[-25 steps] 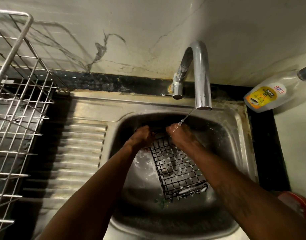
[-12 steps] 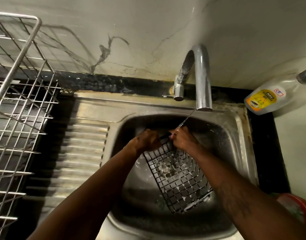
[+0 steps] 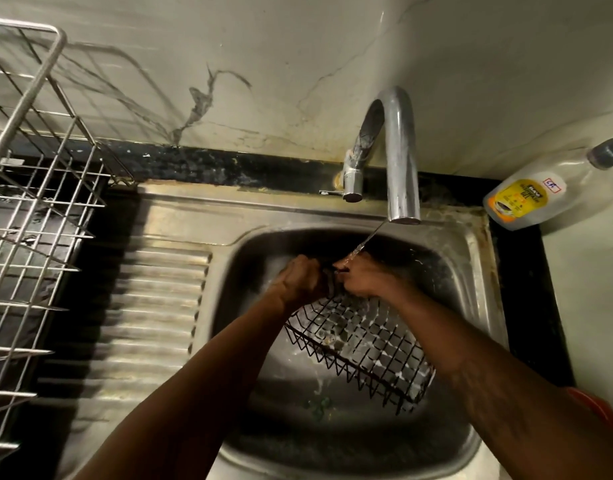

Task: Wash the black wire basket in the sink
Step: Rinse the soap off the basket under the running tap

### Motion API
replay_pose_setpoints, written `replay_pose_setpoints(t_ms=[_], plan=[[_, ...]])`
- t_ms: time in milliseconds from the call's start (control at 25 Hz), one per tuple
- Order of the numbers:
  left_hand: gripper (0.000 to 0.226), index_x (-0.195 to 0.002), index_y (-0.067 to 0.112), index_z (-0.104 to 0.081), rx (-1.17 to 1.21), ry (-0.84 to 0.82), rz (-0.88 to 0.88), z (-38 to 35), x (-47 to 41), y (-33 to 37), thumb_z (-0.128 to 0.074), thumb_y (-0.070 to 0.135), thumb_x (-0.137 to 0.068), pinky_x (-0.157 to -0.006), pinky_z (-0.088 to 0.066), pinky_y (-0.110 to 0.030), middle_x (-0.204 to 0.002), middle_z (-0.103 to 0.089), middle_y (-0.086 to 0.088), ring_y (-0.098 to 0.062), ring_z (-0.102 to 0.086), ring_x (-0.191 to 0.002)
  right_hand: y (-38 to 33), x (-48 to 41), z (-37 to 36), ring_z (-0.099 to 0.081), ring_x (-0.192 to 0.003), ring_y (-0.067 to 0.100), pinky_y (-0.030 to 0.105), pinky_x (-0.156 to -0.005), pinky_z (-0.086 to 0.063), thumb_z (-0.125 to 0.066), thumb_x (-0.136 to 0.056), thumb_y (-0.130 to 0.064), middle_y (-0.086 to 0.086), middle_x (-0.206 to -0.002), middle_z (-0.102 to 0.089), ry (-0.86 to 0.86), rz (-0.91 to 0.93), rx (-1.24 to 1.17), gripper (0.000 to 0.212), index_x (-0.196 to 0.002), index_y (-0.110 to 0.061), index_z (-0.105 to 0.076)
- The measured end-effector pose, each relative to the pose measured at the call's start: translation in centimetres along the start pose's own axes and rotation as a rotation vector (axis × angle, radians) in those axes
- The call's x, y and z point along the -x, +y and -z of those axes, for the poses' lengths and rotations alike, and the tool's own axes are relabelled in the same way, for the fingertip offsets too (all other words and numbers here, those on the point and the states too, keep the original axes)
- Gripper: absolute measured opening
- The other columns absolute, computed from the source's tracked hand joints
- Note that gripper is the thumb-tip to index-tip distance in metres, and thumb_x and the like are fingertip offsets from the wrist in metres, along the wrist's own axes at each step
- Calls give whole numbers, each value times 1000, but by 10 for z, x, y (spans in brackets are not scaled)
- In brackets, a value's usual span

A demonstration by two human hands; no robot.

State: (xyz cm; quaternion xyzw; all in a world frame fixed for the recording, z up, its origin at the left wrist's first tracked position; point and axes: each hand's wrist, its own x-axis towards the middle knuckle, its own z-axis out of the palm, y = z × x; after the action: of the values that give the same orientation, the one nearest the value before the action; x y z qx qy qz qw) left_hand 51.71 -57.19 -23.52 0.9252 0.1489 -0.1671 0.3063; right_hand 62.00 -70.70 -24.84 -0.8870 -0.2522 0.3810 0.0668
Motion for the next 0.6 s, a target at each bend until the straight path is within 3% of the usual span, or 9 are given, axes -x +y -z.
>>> replay_pose_setpoints(t_ms=[80, 200, 320, 480, 600], plan=[[24, -96, 2, -71, 44, -28, 54, -1, -1, -7, -57, 22, -96, -62, -41, -26, -92, -71, -19, -36, -70, -88, 6, 5, 5, -63, -103, 24, 45, -92, -56, -53, -100, -17, -7, -120, -57, -87, 11, -28, 34, -131, -27, -62], [30, -98, 4, -71, -25, -33, 87, 6, -4, -11, -53, 27, -98, -64, -46, -30, -91, -72, -17, -36, -70, -89, 6, 1, 3, -61, -113, 28, 45, -97, -53, -50, -102, -14, -1, -130, -55, -87, 43, 2, 38, -137, -24, -58], [30, -93, 2, -72, -87, -22, 46, 5, -7, -13, -55, 27, -96, -75, -53, -38, -91, -73, -21, -39, -69, -91, 0, -5, -8, -61, -112, 30, 40, -93, -52, -56, -100, -17, 6, -122, -62, -58, 91, 53, 25, -120, -22, -69], [23, -102, 8, -76, -90, -195, -30, 2, -12, -9, -57, 20, -97, -69, -45, -28, -97, -75, -14, -30, -72, -91, -2, 3, -27, -66, -87, 23, 33, -68, -54, -65, -90, -23, 2, -98, -69, 58, 155, 38, 13, -102, -26, -71], [21, -108, 12, -77, -8, -222, 8, 6, -20, -17, -65, 24, -96, -73, -46, -26, -101, -75, -9, -22, -69, -91, -2, 4, -29, -67, -83, 25, 33, -70, -52, -60, -92, -21, 6, -91, -72, 61, 188, -83, 14, -93, -23, -73]])
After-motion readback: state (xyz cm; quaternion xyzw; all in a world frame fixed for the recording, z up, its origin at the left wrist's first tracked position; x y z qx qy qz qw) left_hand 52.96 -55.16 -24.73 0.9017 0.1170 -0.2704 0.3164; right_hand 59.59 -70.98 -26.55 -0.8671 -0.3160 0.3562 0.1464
